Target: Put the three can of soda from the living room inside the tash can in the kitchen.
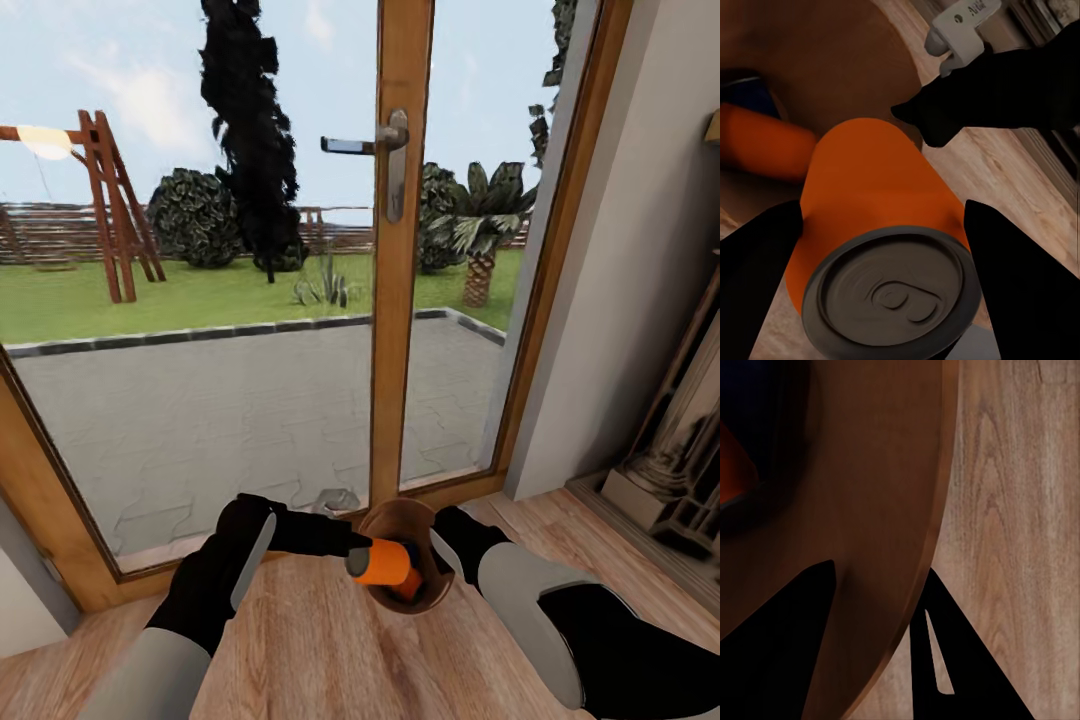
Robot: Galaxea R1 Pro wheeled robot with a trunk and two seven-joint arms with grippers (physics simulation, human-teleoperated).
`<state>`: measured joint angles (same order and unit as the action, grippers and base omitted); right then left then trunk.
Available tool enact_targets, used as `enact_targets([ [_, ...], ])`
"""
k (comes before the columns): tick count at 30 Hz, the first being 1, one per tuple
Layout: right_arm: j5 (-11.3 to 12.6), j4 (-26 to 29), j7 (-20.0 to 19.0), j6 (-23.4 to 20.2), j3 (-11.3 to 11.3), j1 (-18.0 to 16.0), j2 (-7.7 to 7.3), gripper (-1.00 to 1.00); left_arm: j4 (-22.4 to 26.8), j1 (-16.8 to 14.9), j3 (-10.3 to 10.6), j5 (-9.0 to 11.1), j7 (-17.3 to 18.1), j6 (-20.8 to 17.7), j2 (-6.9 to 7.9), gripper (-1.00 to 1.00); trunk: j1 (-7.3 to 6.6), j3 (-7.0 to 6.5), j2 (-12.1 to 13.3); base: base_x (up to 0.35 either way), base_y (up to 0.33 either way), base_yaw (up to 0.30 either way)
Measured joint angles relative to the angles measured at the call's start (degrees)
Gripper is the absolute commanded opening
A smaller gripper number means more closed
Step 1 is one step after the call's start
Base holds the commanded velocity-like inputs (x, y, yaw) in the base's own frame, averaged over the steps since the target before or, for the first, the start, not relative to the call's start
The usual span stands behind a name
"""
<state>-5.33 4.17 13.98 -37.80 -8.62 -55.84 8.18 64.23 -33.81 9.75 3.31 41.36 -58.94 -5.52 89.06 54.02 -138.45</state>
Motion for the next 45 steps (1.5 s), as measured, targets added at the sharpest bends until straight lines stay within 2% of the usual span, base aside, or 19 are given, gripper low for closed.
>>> enact_targets([
  [19, -0.16, 0.07, -0.01, 0.02, 0.01, 0.59, -0.01, -1.0, 0.09, -0.02, -0.03, 0.22, 0.05, 1.74, -0.63, -1.0, 0.0, 0.0, 0.0, 0.0, 0.0, 0.0],
  [20, -0.12, 0.06, -0.01, 0.02, -0.03, 0.61, -0.01, -1.0, 0.13, -0.02, -0.04, 0.2, 0.08, 1.8, -0.63, 1.0, 0.0, 0.0, 0.0, 0.0, 0.0, 0.0],
  [25, -0.13, 0.07, -0.01, 0.0, 0.07, 0.67, -0.01, -1.0, 0.29, -0.02, -0.08, 0.2, 0.5, 2.89, -0.57, 1.0, 0.0, 0.0, 0.0, 0.0, 0.0, 0.0],
  [45, -0.13, 0.1, -0.03, 0.0, -0.01, 0.96, -0.01, -1.0, 0.2, -0.02, -0.23, 0.13, 0.65, 3.05, -0.32, 1.0, 0.0, 0.0, 0.0, 0.0, 0.0, 0.0],
])
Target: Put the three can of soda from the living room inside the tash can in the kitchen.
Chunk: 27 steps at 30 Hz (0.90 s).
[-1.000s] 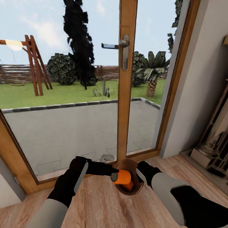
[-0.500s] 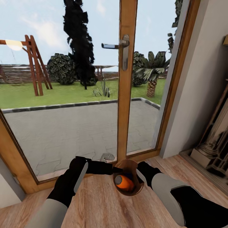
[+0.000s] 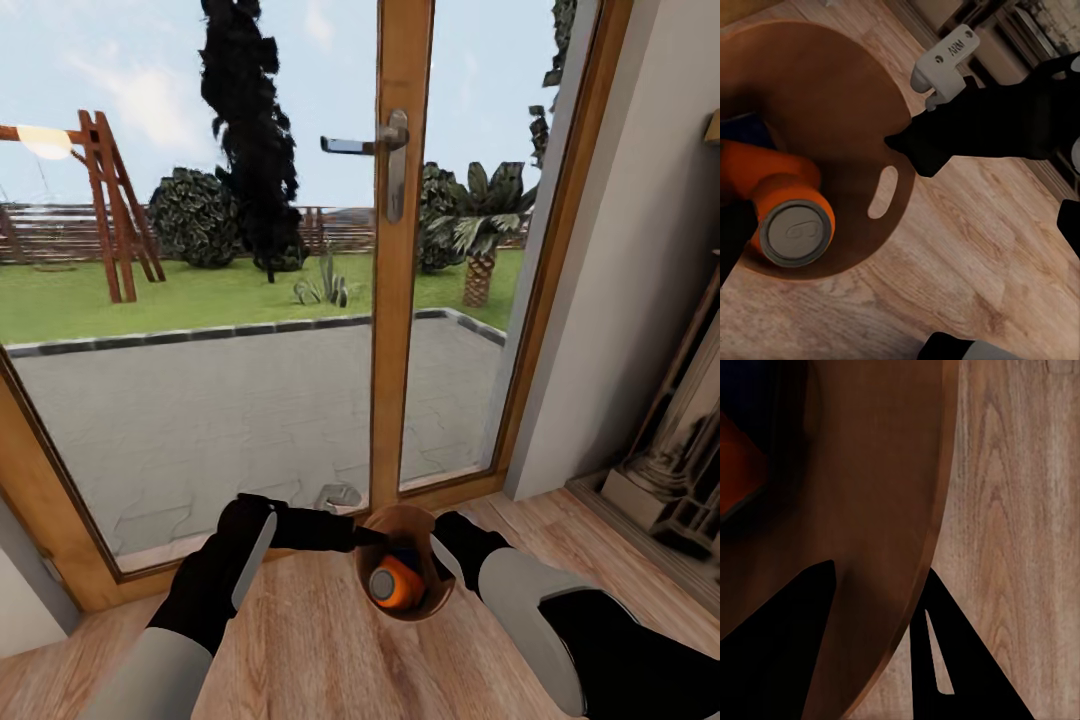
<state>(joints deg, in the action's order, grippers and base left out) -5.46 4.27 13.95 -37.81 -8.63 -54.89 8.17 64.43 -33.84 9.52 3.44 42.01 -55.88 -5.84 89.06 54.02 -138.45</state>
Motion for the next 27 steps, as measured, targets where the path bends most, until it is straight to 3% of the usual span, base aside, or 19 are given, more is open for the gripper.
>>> enact_targets([
  [19, -0.15, 0.57, -0.1, -0.01, 0.1, -0.01, -0.67, -1.0, 0.83, 0.13, -0.3, -0.09, 0.53, 0.41, 0.56, 1.0, 0.0, 0.0, 0.0, 0.0, 0.0, 0.0],
  [23, -0.14, 0.63, -0.15, -0.01, 0.13, -0.01, -0.78, -1.0, 1.36, 0.17, -0.31, -0.1, 2.64, 0.43, 0.66, 1.0, 0.0, 0.0, 0.0, 0.0, 0.0, 0.0],
  [27, -0.11, 0.74, -0.17, 0.0, 0.25, -0.01, -0.91, -1.0, 1.36, 0.17, -0.36, -0.13, 3.51, 0.59, 2.19, 1.0, 0.0, 0.0, 0.0, 0.0, 0.0, 0.0],
])
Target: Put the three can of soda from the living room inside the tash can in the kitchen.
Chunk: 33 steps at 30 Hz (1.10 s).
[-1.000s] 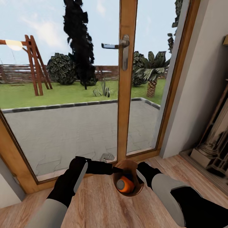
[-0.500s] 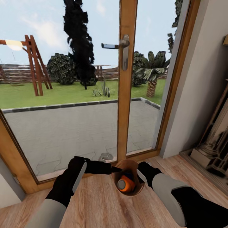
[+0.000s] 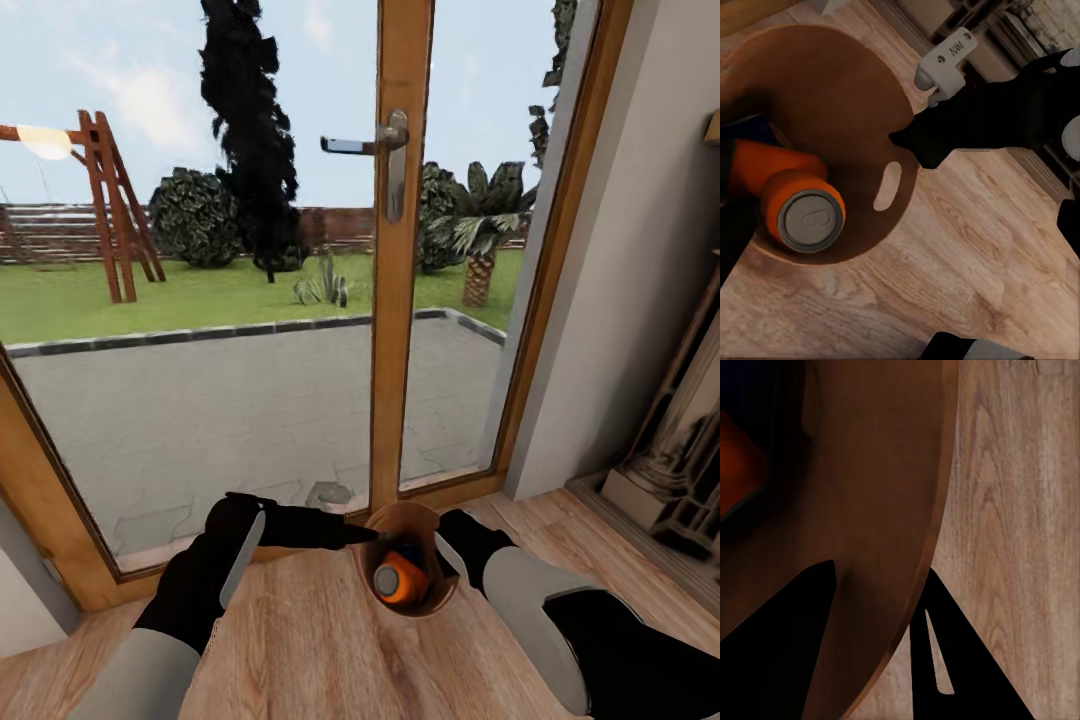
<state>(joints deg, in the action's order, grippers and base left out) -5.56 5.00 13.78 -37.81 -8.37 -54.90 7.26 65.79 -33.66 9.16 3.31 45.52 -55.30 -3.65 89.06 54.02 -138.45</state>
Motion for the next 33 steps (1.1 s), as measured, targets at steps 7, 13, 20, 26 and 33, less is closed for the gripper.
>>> enact_targets([
  [7, -0.51, 0.2, -0.59, -0.01, 0.36, 0.0, -2.78, -1.0, -0.41, 0.09, -0.03, -0.26, 0.68, 2.82, 4.17, 1.0, 0.0, 0.0, 0.0, 0.0, 0.0, 0.0],
  [13, -1.13, 0.31, -1.12, -0.05, -0.65, -0.01, -6.47, -1.0, -5.57, 0.55, -0.09, -0.78, -0.75, 11.97, 7.78, 1.0, 0.0, 0.0, 0.0, 0.0, 0.0, 0.0],
  [20, -0.25, 0.2, -6.34, 0.17, -0.13, 0.0, -9.29, -1.0, -12.45, 2.75, 0.0, -0.95, -10.68, 25.01, 8.05, 1.0, 0.0, 0.0, 0.0, 0.0, 0.0, 0.0],
  [26, 0.26, -0.14, -7.23, 0.26, 0.25, 0.07, -10.23, -1.0, -20.11, 4.14, 0.28, -1.02, -23.83, 42.15, 8.05, 1.0, 0.0, 0.0, 0.0, 0.0, 0.0, 0.0],
  [33, 0.28, -0.27, -9.65, 0.28, 0.28, 0.25, -11.58, -1.0, -22.38, 8.17, 0.32, -1.04, -33.26, 57.4, 8.05, 1.0, 0.0, 0.0, 0.0, 0.0, 0.0, 0.0],
])
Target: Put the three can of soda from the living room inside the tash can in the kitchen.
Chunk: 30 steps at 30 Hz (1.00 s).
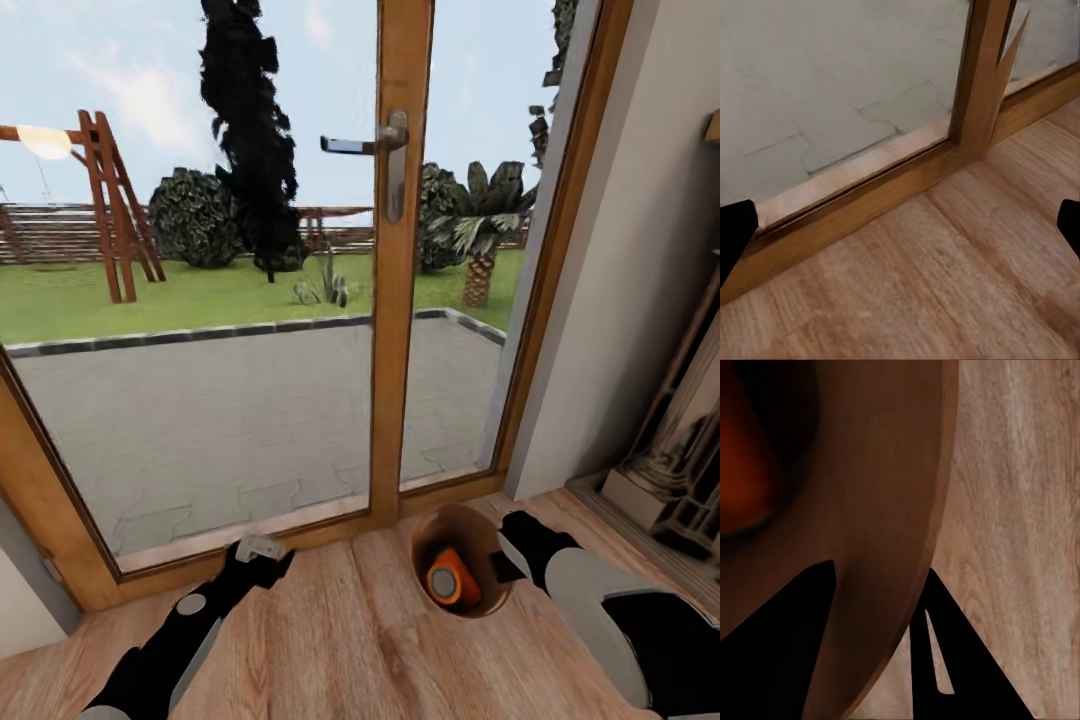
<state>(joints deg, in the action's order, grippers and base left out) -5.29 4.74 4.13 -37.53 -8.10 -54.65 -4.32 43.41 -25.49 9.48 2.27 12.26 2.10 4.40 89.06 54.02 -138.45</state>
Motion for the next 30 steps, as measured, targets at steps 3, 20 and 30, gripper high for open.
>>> enact_targets([
  [3, -0.21, 0.29, -1.53, -0.01, -0.01, 0.45, -1.31, -1.0, -0.09, 0.89, -0.01, 0.01, -0.92, 1.75, 0.0, 1.0, 0.0, 0.0, 0.0, 0.0, 0.0, 0.0],
  [20, 0.31, -0.84, -9.81, 8.53, 0.18, 2.54, -10.72, -1.0, -3.81, 2.41, -0.38, 0.33, -1.57, 5.95, 0.1, 1.0, 0.0, 0.0, 0.0, 0.0, 0.0, 0.0],
  [30, 0.24, -0.53, -10.62, 14.05, -0.93, 5.48, -12.31, -1.0, -3.93, 4.15, -0.44, 0.63, -1.61, 5.98, 0.09, 1.0, 0.0, 0.0, 0.0, 0.0, 0.0, 0.0],
])
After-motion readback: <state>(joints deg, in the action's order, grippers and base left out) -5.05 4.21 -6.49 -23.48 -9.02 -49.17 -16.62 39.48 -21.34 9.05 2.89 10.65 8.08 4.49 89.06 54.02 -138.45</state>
